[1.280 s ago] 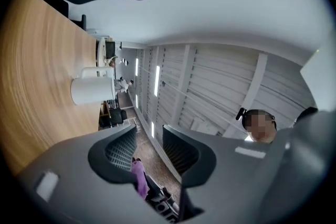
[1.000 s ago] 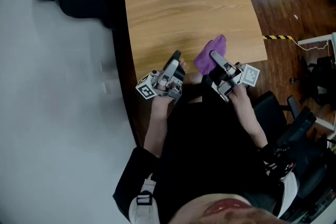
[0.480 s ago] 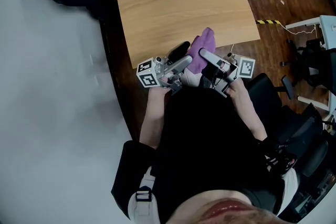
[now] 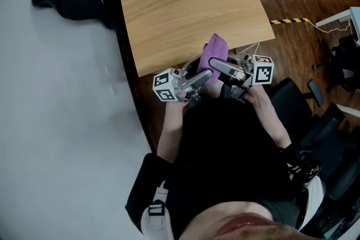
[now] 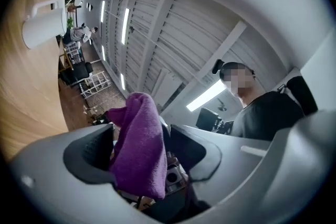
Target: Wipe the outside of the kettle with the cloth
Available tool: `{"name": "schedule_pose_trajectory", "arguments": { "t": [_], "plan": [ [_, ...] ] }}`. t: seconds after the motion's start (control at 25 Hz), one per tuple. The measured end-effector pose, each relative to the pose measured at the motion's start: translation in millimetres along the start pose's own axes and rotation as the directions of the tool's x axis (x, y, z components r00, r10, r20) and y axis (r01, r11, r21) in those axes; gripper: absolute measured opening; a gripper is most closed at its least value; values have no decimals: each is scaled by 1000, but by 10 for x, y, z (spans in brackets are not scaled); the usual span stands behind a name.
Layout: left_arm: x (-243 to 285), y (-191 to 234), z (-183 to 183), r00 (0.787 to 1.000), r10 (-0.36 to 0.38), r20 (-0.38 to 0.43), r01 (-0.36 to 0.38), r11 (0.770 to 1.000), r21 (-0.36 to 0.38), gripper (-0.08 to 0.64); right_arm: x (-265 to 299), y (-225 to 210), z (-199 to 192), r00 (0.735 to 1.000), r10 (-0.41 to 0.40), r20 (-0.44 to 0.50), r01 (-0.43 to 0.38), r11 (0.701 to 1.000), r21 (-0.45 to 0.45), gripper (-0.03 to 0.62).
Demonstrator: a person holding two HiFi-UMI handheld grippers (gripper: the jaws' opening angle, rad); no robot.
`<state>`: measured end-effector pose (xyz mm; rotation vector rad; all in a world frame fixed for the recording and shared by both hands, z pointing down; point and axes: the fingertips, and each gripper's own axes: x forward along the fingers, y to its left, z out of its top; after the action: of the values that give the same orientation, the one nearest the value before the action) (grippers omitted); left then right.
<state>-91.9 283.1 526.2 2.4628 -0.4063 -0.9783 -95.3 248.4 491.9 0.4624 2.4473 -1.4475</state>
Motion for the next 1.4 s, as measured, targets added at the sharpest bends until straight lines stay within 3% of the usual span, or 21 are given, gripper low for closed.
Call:
{"name": "schedule_pose_trajectory", "arguments": {
  "t": [0.12,0.28,0.4,0.6,0.76,1.08,1.28,1.4],
  "plan": [
    [128,133,-192,997,28,-68,-27,1000,15,0,-172,5,56,998,56,-14,-55,998,8,48],
    [61,365,-258,991,55,-118,-50,998,46,0,-266,-315,104,999,33,-24,-33,999,4,46],
    [66,365,-396,994,74,-83,-69,996,57,0,-429,-327,34,998,53,-39,-54,998,-13,46],
    [-496,527,-89,998,7,70,-13,997,82,0,8,-682,-132,991,75,-114,-85,993,-79,49],
    [-451,442,117,990,-22,141,11,997,76,0,88,-411,-27,997,57,-54,-60,996,-62,51],
    [-779,322,560,957,81,280,-122,984,130,0,-37,99,417,993,41,109,-19,982,-189,52],
    [-664,-125,852,968,68,243,-108,982,158,0,-60,485,514,979,44,198,19,952,-304,52],
    [-571,-423,1058,968,40,247,-94,973,211,0,91,614,529,980,11,196,41,965,-258,52]
  ]
}}
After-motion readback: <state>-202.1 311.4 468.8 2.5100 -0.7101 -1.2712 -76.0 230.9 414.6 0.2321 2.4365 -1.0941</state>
